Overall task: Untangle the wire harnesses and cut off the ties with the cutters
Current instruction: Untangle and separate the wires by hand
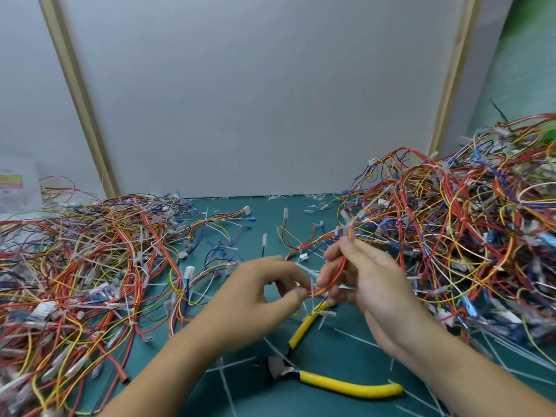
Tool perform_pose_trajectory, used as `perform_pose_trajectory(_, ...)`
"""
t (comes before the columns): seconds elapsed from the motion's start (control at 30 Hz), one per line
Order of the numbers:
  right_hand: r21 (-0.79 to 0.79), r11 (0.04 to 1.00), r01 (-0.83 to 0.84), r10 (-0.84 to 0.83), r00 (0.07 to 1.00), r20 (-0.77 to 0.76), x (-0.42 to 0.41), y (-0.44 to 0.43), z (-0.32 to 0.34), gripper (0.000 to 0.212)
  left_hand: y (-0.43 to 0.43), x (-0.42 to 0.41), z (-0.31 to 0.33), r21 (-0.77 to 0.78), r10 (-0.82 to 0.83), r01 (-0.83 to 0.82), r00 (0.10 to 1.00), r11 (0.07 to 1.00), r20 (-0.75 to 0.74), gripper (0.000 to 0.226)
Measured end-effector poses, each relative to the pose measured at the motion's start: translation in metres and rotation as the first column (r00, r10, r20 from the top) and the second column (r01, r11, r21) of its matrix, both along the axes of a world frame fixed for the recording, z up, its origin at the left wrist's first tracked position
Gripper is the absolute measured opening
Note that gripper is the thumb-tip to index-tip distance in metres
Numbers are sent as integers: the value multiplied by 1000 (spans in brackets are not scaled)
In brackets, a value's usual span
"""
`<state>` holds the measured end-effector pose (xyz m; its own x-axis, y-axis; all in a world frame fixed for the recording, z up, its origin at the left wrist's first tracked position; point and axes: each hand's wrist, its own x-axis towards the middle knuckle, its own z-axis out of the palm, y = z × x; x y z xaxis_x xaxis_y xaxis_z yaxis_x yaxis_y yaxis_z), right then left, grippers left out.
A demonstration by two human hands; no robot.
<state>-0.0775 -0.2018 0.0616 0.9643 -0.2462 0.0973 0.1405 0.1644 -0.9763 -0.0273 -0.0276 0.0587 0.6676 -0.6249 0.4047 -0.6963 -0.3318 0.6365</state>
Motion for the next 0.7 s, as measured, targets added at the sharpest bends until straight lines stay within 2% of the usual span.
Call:
perform_pose_trajectory(0.07, -28, 992, -126, 126, 992, 25, -2, 4, -1, 35, -3, -1, 1, -149, -52, 20, 974, 989, -219, 15)
perform_pose_trajectory(0.17, -40, 953, -301, 302, 952, 42, -5, 9, -2, 33, -4, 5, 2, -333, -166, 21, 895, 943, -413, 30)
perform_pose_trajectory(0.27, -47, 889, -455, 456, 890, 2, -7, 13, -4, 31, -4, 9, -1, -455, -282, 22, 811, 890, -513, 38)
perform_pose_trajectory(0.4, 53, 822, -566, 569, 818, -87, -7, 15, -6, 32, -4, 9, -4, -554, -361, -19, 740, 833, -568, 30)
perform_pose_trajectory(0.5, 114, 805, -582, 592, 799, -106, -6, 12, -7, 34, -6, 10, -7, -564, -329, -65, 755, 824, -567, 27)
perform_pose_trajectory(0.57, 71, 824, -562, 566, 814, -131, -7, 13, -7, 36, -7, 11, -8, -569, -285, -98, 788, 817, -545, 21)
perform_pose_trajectory(0.63, -27, 875, -483, 475, 868, -145, -7, 15, -8, 38, -7, 11, -7, -584, -242, -132, 820, 801, -518, 19)
perform_pose_trajectory(0.7, -117, 940, -321, 312, 946, -91, -5, 14, -9, 36, -5, 12, -5, -583, -200, -153, 845, 798, -495, 25)
